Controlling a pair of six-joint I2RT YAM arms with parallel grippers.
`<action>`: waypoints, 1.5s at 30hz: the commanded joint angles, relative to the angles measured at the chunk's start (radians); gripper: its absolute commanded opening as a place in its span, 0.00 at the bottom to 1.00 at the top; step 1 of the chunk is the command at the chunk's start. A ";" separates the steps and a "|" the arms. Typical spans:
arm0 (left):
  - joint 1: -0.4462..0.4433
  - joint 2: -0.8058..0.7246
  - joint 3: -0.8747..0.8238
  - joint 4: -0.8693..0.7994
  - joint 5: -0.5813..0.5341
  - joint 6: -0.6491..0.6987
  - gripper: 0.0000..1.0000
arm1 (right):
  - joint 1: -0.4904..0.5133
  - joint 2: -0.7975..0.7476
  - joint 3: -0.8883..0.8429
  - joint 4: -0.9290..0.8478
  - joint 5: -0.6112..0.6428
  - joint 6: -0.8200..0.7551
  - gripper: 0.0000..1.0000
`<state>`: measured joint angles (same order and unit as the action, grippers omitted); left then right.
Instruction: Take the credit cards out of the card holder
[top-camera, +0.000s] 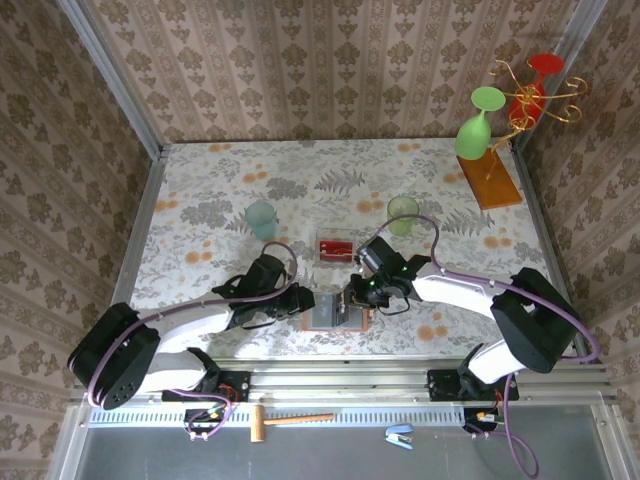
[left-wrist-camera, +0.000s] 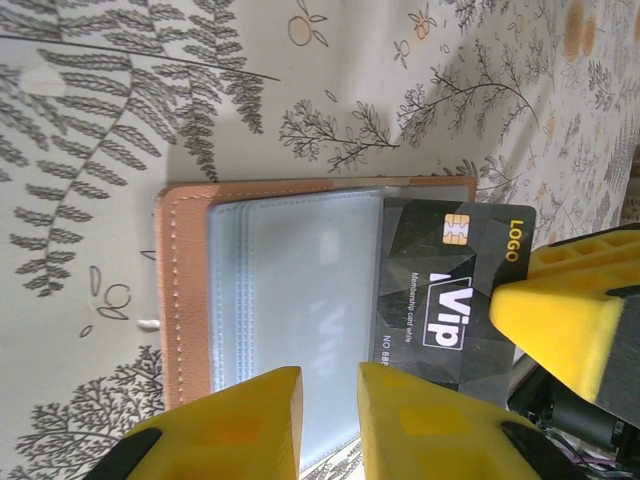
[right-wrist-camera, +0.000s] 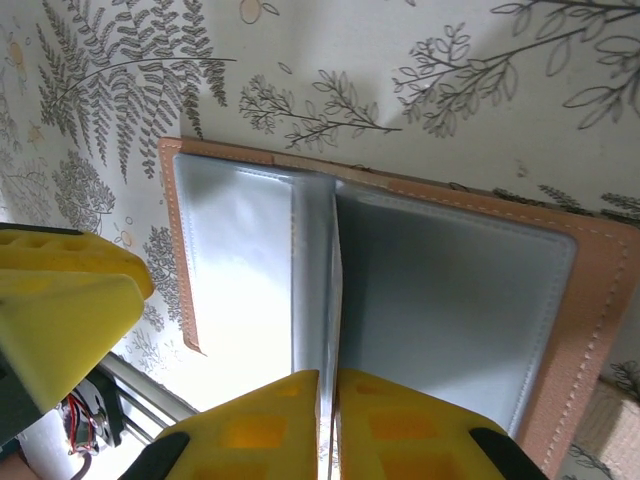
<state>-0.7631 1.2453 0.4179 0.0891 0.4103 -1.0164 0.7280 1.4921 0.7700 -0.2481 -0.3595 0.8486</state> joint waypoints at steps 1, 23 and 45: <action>0.013 -0.020 -0.020 -0.029 -0.001 0.016 0.22 | 0.013 0.007 0.026 -0.043 0.030 0.026 0.13; 0.072 -0.015 -0.042 -0.007 0.062 0.050 0.23 | 0.039 0.006 0.063 -0.117 0.051 0.044 0.08; 0.099 -0.089 -0.083 -0.035 0.044 0.042 0.23 | 0.041 0.114 0.168 -0.140 0.026 -0.018 0.05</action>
<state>-0.6720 1.1782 0.3508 0.0746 0.4519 -0.9901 0.7612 1.5864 0.9119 -0.3492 -0.3363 0.8509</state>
